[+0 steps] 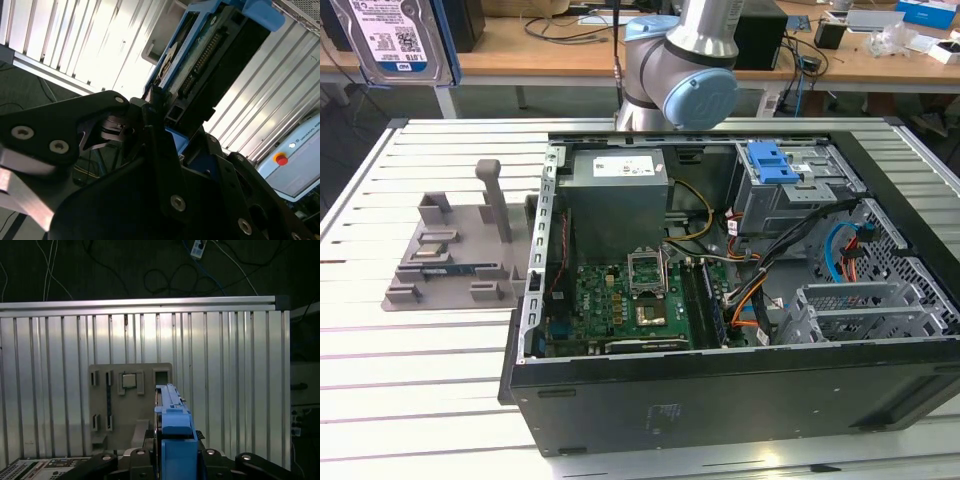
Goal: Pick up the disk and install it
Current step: 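Pick up the disk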
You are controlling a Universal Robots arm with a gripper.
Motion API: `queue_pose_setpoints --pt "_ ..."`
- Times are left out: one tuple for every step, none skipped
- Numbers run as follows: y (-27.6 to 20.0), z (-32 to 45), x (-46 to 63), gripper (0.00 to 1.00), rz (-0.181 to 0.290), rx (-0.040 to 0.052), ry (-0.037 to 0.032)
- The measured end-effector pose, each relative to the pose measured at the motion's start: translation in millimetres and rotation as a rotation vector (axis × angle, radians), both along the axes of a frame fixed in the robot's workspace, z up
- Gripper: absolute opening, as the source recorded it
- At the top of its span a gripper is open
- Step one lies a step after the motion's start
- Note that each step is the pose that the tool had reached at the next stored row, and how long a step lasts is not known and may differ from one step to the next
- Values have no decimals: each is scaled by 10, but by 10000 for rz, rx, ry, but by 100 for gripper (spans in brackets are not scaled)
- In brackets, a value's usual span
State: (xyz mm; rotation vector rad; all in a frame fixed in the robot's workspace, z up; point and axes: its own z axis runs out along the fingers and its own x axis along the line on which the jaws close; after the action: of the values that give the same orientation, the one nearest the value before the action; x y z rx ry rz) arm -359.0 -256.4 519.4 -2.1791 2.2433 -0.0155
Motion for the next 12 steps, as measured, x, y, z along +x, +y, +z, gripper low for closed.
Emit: queue_pose_setpoints --pt "0 0 4 37 -1 1 0" --pt "0 0 15 37 -1 0 0" --pt "0 1 41 37 0 0 1" --pt "0 0 68 37 0 0 1" --pt "-1 0 106 37 -1 0 0" --pt "-2 0 135 37 0 0 1" --pt "-4 0 186 37 0 0 1" --pt "-7 1 235 37 0 0 5" --pt "-13 0 316 37 0 0 7" --pt "-17 0 372 37 -1 0 11" --pt "-23 0 439 37 0 0 15" --pt "-27 0 478 37 0 -1 19"
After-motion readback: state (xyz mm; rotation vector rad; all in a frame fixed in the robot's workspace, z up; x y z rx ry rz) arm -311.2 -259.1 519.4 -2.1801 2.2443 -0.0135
